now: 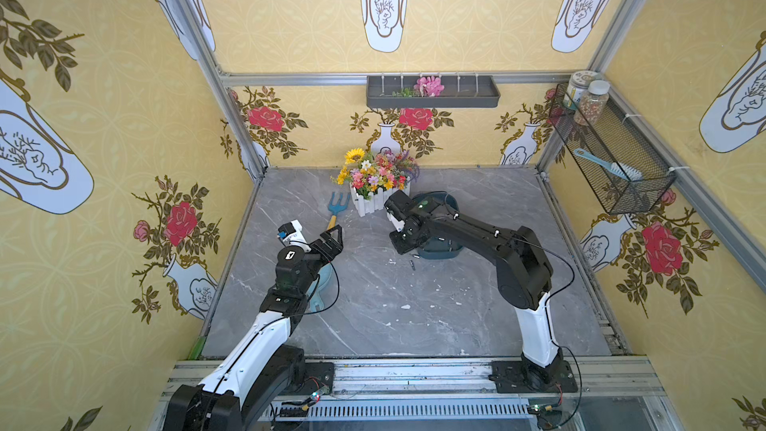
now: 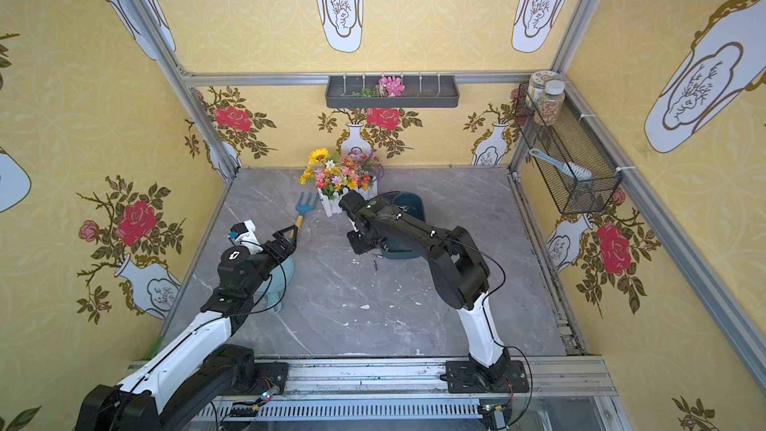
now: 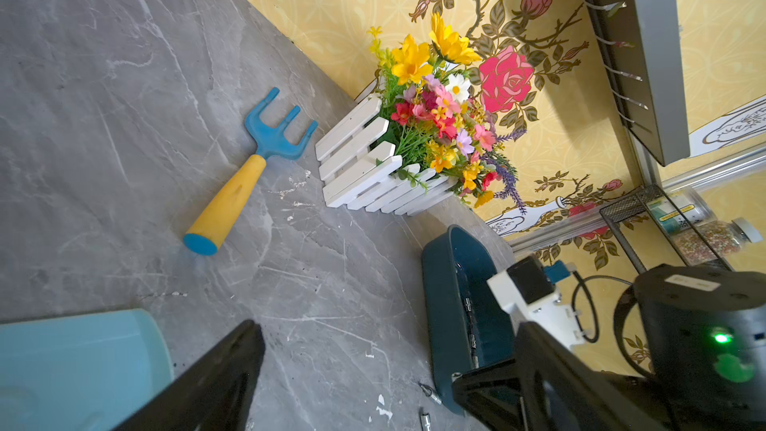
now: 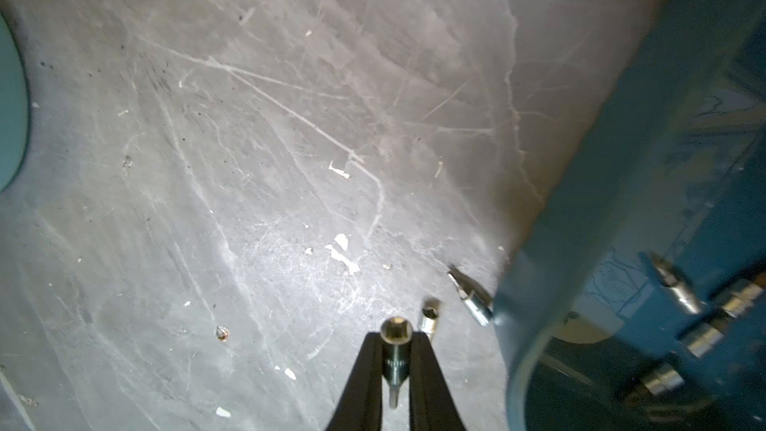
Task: Put the bit on the desktop into the storage box
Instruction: Place the screwdriver bit in the storage box.
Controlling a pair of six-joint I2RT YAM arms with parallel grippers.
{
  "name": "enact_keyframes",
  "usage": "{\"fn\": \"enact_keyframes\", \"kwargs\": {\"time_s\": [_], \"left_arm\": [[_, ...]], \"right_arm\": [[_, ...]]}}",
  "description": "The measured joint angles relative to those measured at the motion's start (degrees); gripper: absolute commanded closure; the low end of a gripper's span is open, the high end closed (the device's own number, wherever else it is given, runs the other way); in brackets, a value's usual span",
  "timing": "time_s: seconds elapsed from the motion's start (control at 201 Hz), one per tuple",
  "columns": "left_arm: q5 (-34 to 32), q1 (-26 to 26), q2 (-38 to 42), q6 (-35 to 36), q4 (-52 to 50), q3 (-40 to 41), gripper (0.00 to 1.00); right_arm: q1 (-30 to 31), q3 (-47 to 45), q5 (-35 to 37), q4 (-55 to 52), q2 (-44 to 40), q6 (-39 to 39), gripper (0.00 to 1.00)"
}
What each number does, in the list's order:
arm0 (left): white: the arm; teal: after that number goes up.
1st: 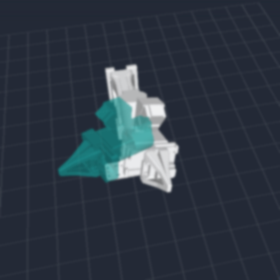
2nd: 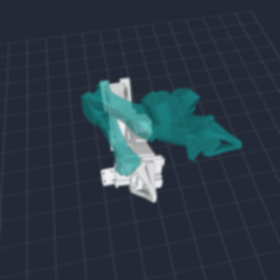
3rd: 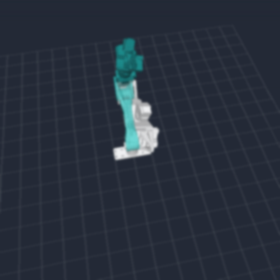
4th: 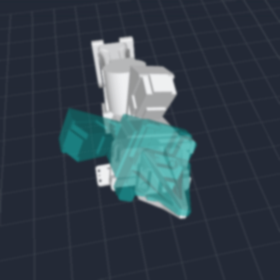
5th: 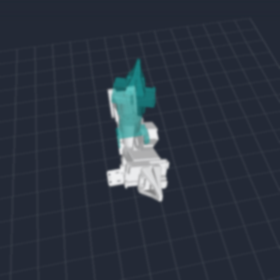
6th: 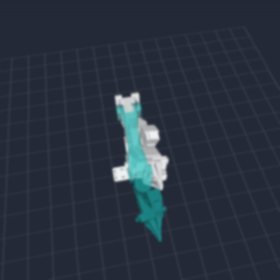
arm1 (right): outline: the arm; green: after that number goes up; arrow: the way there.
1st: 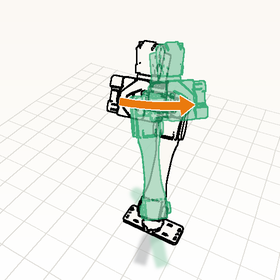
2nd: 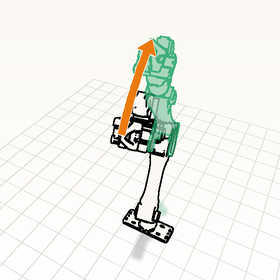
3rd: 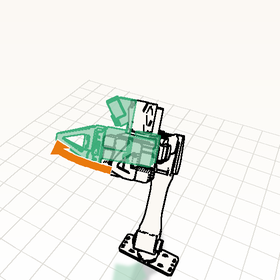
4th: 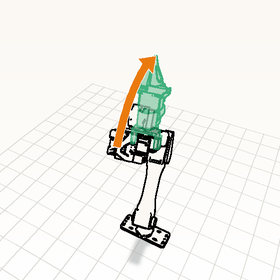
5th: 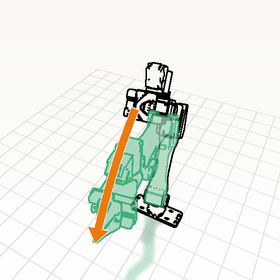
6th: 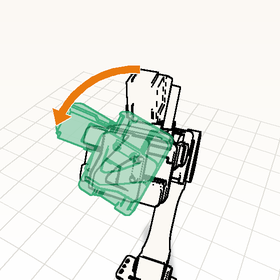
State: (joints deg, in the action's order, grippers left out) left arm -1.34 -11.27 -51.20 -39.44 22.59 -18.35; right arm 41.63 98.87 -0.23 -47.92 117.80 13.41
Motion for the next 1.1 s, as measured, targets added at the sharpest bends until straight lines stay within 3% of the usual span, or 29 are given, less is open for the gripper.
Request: {"fn": "enact_keyframes", "kwargs": {"time_s": [0.424,0.808,1.097], "left_arm": [[-0.4,0.0,0.2,0.0,-0.1,0.2,0.00],[-0.4,0.0,-0.2,-0.3,-0.1,0.5,0.00],[-0.6,0.0,-0.4,-0.9,-0.1,0.5,0.00]], "right_arm": [[-9.7,-6.0,-1.3,0.2,-7.4,-0.4,0.87],[-16.0,-7.6,0.4,1.0,-6.1,-1.7,0.87],[-16.5,-7.6,0.5,1.7,-4.4,-1.9,0.87]]}}
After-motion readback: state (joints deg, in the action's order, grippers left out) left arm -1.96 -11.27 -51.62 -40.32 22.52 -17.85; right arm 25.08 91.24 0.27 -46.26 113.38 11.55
